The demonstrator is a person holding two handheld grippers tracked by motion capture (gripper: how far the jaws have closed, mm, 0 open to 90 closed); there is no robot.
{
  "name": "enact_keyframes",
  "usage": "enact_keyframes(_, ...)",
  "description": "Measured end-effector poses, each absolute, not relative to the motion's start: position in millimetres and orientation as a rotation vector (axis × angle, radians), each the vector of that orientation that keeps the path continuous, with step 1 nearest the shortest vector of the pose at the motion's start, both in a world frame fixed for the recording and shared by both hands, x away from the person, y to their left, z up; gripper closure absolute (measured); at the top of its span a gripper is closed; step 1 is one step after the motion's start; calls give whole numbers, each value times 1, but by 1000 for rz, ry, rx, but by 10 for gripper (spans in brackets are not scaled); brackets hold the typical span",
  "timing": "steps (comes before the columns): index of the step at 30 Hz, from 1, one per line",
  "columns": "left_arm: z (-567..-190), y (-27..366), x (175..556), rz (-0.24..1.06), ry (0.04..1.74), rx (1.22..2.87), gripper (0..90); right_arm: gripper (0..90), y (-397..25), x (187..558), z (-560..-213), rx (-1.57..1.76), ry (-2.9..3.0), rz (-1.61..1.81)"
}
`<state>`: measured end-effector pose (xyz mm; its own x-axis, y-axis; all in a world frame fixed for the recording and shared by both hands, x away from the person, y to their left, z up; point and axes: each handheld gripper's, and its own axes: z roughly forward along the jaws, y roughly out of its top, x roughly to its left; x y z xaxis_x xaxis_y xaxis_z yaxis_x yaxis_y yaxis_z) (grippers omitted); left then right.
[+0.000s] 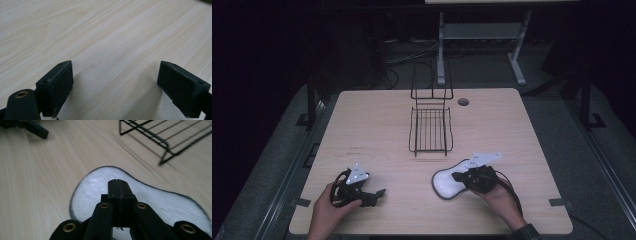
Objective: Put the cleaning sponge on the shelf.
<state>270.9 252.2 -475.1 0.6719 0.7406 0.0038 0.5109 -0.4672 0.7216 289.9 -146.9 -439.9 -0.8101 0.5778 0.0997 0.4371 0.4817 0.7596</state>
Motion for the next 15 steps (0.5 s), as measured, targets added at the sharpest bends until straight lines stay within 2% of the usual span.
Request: enact_keyframes(15, -475, 252, 271, 414, 960, 2171, 125, 899, -204, 306, -436, 1050, 2443, 1193)
